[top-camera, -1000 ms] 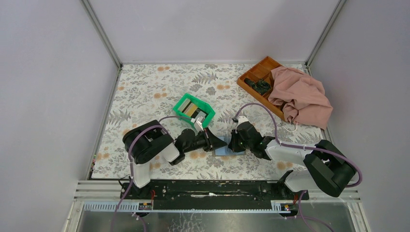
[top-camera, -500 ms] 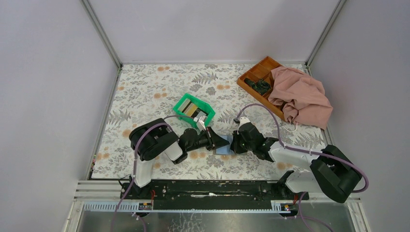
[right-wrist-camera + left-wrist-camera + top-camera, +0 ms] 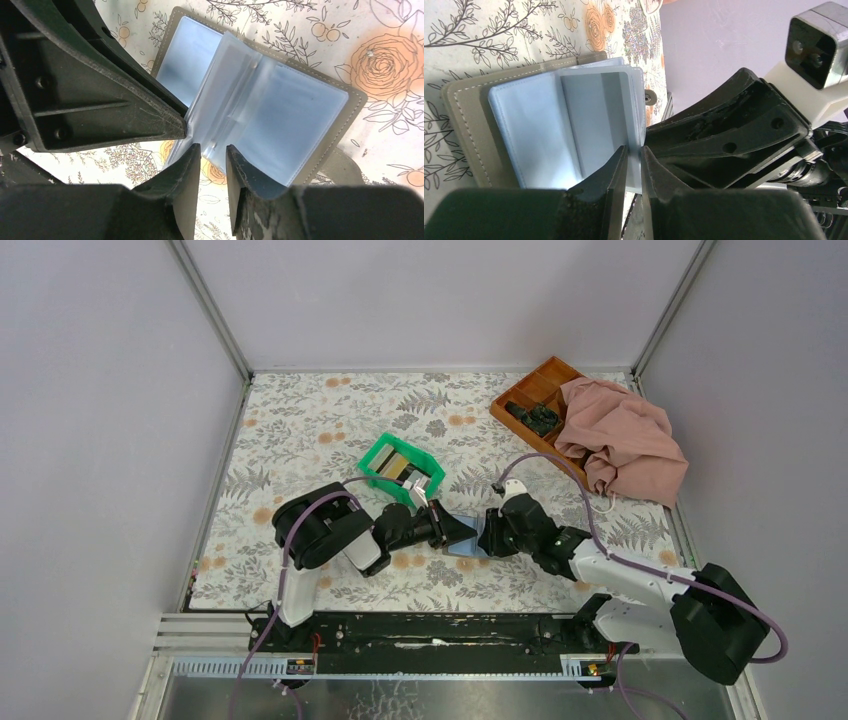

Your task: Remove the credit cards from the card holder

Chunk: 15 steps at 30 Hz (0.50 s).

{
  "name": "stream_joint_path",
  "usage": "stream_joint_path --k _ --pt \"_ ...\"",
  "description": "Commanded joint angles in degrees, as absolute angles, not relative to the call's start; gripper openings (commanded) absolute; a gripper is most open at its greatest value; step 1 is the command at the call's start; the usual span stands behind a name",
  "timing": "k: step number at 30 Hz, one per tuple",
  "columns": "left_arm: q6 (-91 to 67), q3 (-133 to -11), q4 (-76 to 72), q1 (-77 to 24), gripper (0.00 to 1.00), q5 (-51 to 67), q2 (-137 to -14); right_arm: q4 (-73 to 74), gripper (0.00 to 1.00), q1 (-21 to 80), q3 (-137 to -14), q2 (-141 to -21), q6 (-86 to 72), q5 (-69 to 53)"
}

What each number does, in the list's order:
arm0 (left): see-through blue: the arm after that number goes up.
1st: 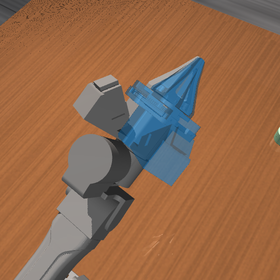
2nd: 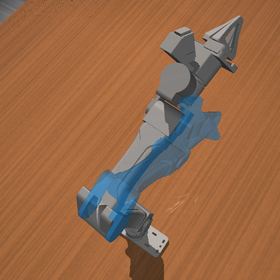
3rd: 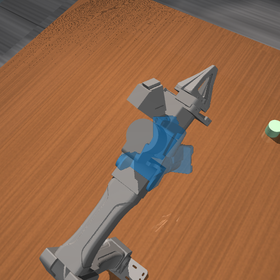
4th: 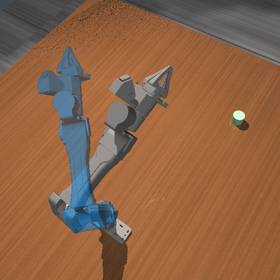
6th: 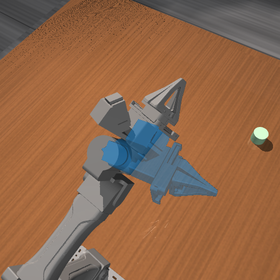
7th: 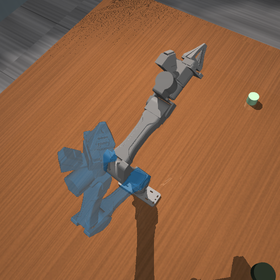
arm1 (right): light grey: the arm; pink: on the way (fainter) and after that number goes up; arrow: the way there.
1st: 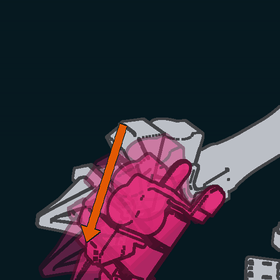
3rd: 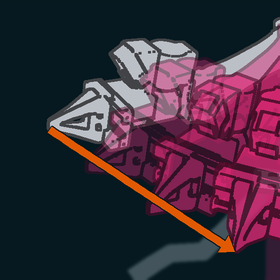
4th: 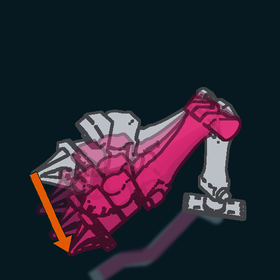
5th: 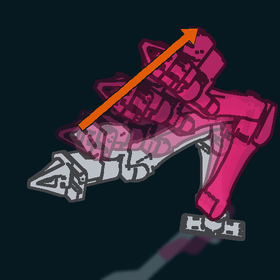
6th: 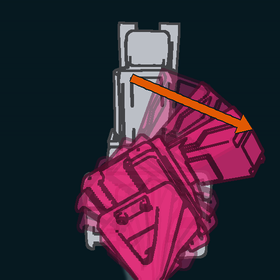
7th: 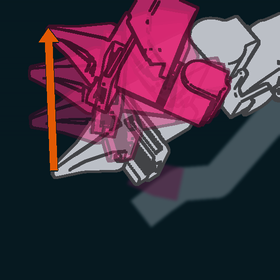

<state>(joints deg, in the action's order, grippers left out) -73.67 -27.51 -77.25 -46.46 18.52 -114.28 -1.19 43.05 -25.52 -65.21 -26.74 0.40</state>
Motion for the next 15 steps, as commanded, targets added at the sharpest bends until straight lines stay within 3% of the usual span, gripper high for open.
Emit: stream_joint_path --k 1,10,15 --pt "-73.47 -27.54 -77.65 -46.53 0.22 18.81 -115.69 0.99 0.33 43.59 -27.29 -61.69 -26.28 3.24" --pt "-73.56 -27.48 -77.87 -46.6 0.21 19.43 -116.04 3.15 0.36 43.56 -29.67 -58.59 -26.54 6.93" --pt "-73.74 -27.26 -78.05 -46.6 0.21 19.39 -116.18 2.76 0.44 43.51 -32.31 -61.29 -24.98 9.03"
